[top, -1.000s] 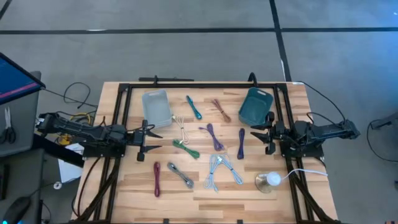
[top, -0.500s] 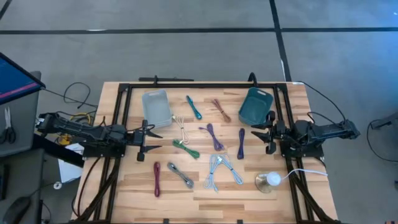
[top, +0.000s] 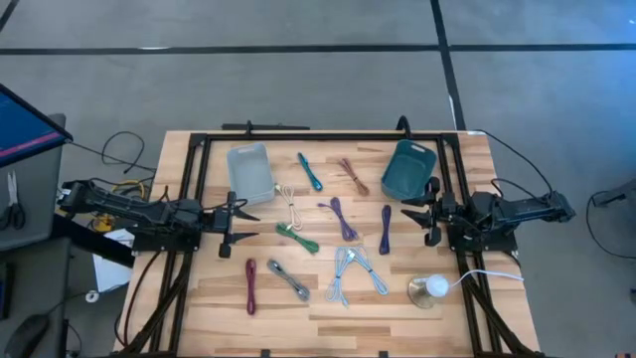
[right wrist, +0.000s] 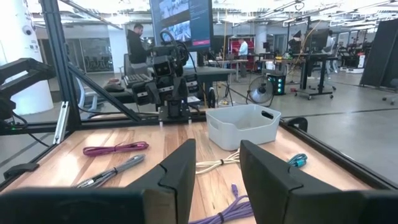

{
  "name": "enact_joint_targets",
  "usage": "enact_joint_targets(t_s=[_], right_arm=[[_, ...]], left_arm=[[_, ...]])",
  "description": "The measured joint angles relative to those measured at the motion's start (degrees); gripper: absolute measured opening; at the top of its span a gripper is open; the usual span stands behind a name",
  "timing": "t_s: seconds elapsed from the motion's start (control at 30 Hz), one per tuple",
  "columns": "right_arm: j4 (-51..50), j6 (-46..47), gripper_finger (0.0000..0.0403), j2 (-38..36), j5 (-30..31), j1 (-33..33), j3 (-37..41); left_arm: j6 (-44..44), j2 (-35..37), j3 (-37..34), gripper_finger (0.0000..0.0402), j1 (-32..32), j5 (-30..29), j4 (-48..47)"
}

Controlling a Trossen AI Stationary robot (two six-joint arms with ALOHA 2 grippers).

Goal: Pick & Place USB Port
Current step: Put the pink USB cable into the blue bin

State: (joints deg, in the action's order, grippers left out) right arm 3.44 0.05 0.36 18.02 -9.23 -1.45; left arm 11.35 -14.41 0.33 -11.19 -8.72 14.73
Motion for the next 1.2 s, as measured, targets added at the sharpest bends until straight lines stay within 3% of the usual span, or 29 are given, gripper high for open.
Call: enact_joint_targets(t_s=[0.43, 0.73, 1.2], right_arm=[[0.0, 0.15, 0.0118, 0.0, 0.0, 0.04, -0.09], [-0.01, 8.39, 0.0118, 0.0, -0.03, 0.02, -0.11], [-0.02, 8.59, 0.0118, 0.0, 0.0, 0.02, -0.17]], left_arm=[[0.66, 0.0, 0.01, 0.0182, 0.0, -0.32, 0.35], [-1.88, 0.0, 0.01, 0.0182, 0.0, -0.36, 0.76], [-1.89, -0.01, 0.01, 0.0182, -0.01, -0.48, 2.21]])
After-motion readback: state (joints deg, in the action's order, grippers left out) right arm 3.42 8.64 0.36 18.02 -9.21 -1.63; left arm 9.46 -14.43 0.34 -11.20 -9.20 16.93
